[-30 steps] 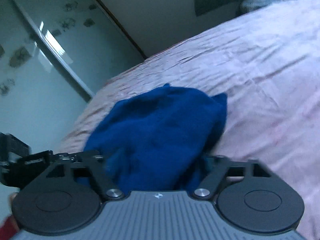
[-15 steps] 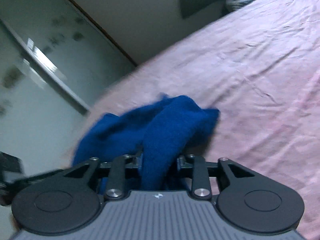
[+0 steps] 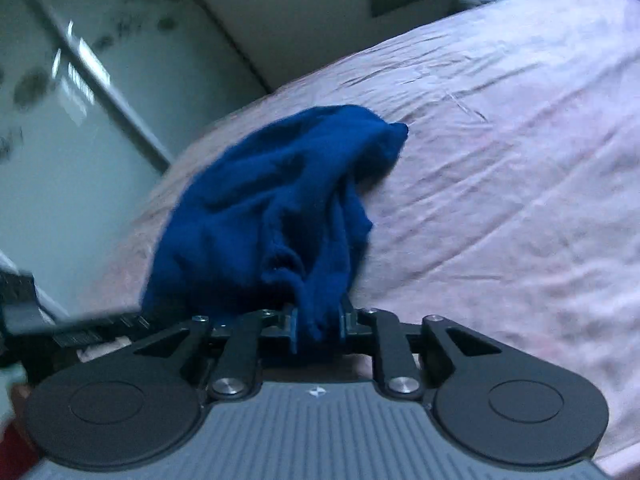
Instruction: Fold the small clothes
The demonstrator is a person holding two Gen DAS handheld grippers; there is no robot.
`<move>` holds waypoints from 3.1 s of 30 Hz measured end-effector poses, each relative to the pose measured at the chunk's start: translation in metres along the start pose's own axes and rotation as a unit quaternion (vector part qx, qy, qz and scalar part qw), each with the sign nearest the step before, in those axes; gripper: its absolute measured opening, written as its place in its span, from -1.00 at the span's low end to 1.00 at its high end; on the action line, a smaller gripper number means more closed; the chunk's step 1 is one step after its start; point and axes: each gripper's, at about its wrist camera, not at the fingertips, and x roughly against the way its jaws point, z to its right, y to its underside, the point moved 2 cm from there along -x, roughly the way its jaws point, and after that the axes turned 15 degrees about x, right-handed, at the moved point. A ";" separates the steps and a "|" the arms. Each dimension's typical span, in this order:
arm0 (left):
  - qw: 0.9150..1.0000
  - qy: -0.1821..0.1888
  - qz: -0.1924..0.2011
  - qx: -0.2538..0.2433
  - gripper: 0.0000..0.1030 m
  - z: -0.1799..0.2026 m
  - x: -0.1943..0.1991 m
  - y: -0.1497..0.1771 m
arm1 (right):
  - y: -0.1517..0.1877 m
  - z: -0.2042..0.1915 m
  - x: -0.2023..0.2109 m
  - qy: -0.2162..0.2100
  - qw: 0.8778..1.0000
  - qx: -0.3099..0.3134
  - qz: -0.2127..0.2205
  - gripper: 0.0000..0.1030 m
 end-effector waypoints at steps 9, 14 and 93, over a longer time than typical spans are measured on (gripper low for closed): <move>1.000 -0.010 -0.006 -0.014 -0.74 0.002 0.039 0.001 | 0.017 -0.022 0.026 -0.028 0.999 -0.013 0.014 -0.69; 0.993 -0.083 0.041 -0.077 -0.17 0.014 0.039 0.025 | 0.015 -0.053 0.046 0.127 0.989 0.070 0.022 -0.24; 0.973 -0.135 0.170 -0.076 0.99 0.030 0.055 -0.023 | -0.030 -0.041 0.014 0.107 0.991 0.070 0.044 1.00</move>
